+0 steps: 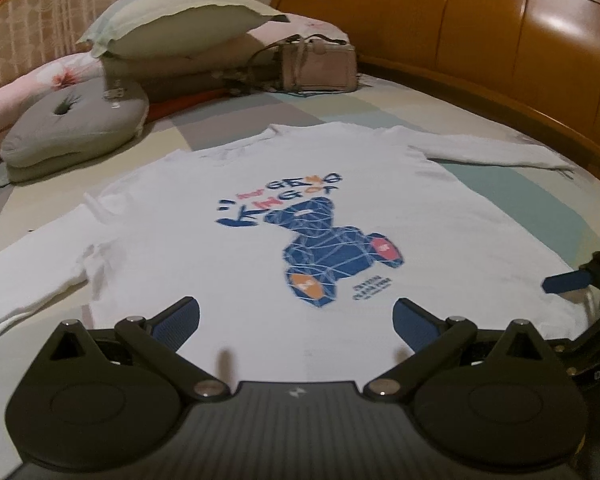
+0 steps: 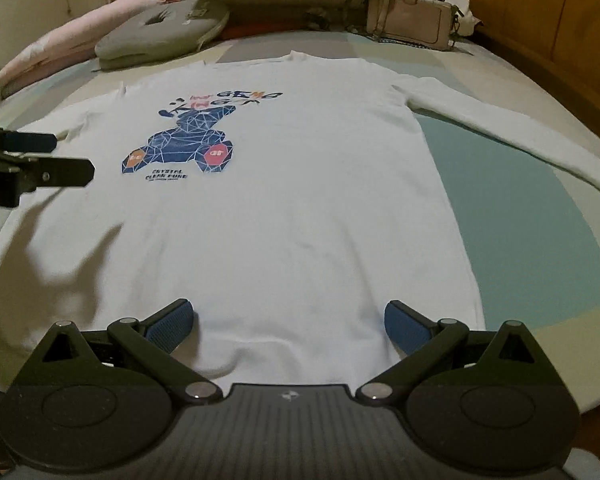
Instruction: Fold clothes
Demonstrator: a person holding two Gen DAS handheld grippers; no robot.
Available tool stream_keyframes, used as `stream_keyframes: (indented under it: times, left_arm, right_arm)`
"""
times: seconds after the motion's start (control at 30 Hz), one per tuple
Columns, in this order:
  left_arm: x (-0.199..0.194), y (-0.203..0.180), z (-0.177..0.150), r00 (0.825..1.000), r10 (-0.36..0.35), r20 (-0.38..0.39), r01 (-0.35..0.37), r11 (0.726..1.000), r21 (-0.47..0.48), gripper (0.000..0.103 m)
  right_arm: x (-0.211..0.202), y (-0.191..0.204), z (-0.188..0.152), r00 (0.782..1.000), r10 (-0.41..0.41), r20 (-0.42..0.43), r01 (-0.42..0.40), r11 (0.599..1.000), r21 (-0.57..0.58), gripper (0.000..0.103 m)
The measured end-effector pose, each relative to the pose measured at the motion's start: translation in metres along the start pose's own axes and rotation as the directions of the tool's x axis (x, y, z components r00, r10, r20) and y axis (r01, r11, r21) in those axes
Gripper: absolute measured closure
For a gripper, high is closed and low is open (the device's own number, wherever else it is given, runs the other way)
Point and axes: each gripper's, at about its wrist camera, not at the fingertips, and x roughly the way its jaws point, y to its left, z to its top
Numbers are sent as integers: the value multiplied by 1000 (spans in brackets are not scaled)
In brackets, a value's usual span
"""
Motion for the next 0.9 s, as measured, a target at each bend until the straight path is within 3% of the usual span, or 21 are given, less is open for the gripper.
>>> stream_keyframes:
  times: [0.23,0.43,0.53,0.67,0.77,0.9]
  left_arm:
    - [7,1,5,1000,6,26,-5,1000,-16,1]
    - [13,5,11,998,21,57,-19,999,-30,1]
    - [16,14,13,997,16,76,-12,999,-49,1]
    - [12,23,14,993,55,107,-52,998,-29,1]
    - [8,33,15,987,97,128,-93,995,-33,1]
    - [9,54,15,986,113,125,-100,989,-110,1]
  right_arm:
    - [-6,-2,-10,999,18,32,-16,999,-43,0]
    - [-22,-22,11,996,79,-51,-78,997,16,0]
    - [-33,-47,50,999,44,-5,-44,997,62,0]
    - [-30,-78,131,997,-15,80,6,994,105,0]
    - [2,-96,197,997,47,60,-54,992,114,0]
    - [69,-114,257,997,83,-10,-80,981,179,0]
